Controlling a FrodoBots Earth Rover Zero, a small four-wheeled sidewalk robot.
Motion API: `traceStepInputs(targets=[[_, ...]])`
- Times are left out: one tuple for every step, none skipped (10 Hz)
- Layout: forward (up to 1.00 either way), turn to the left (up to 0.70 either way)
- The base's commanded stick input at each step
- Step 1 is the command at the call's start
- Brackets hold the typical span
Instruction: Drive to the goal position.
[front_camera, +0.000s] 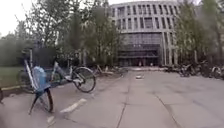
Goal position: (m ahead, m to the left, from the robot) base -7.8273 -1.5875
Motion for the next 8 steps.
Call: traceStepInputs(targets=[[0.7, -0.35], [0.7, -0.14], [0.7, 0.0], [0.7, 0.0], [0.7, 0.0], [0.7, 0.0], [0.7, 0.0], [0.7, 0.0]])
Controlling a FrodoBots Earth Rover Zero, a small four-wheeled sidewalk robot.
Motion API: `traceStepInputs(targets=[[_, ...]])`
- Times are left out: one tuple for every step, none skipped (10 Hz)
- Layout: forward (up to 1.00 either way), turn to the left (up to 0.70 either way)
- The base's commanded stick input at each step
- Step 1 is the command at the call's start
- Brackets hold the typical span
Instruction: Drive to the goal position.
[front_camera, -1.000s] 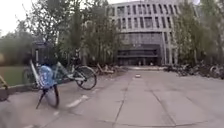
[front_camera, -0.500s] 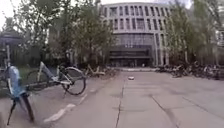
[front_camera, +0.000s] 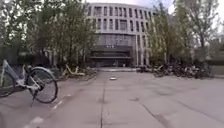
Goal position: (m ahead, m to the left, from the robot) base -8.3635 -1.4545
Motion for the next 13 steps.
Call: traceStepInputs(targets=[[0.7, 0.3], [0.7, 0.35], [0.7, 0.35], [0.7, 0.28], [0.7, 0.0], [0.7, 0.0], [0.7, 0.0], [0.7, 0.0], [0.7, 0.0], [0.7, 0.0], [0.7, 0.0], [0.7, 0.0], [0.7, -0.03]])
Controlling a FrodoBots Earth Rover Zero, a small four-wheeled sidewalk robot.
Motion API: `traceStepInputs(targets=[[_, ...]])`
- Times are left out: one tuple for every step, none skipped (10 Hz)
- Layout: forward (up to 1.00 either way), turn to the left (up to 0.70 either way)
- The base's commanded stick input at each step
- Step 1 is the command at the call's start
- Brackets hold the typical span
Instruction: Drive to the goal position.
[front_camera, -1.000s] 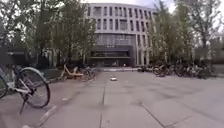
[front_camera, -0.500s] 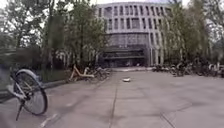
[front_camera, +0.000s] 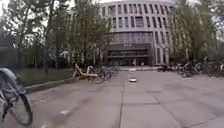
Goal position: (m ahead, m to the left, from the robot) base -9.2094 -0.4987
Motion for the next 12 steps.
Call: traceStepInputs(targets=[[0.7, -0.35], [0.7, -0.35], [0.7, -0.35], [0.7, -0.35], [0.7, -0.35], [0.7, -0.35], [0.7, -0.35], [0.7, -0.35], [0.7, -0.35], [0.7, -0.35], [0.7, -0.35], [0.7, -0.35]])
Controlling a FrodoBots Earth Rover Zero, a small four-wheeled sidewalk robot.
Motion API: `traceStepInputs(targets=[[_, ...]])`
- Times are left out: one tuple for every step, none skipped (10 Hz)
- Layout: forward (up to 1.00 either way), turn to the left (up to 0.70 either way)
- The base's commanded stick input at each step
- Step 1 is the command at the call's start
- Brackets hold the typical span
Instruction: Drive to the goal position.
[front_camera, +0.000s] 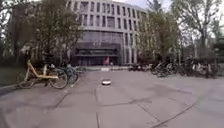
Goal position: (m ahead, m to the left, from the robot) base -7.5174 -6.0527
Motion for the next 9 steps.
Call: traceStepInputs(targets=[[0.7, -0.35], [0.7, -0.35], [0.7, -0.35], [0.7, -0.35], [0.7, -0.35], [0.7, -0.35], [0.7, -0.35], [0.7, -0.35], [0.7, -0.35]])
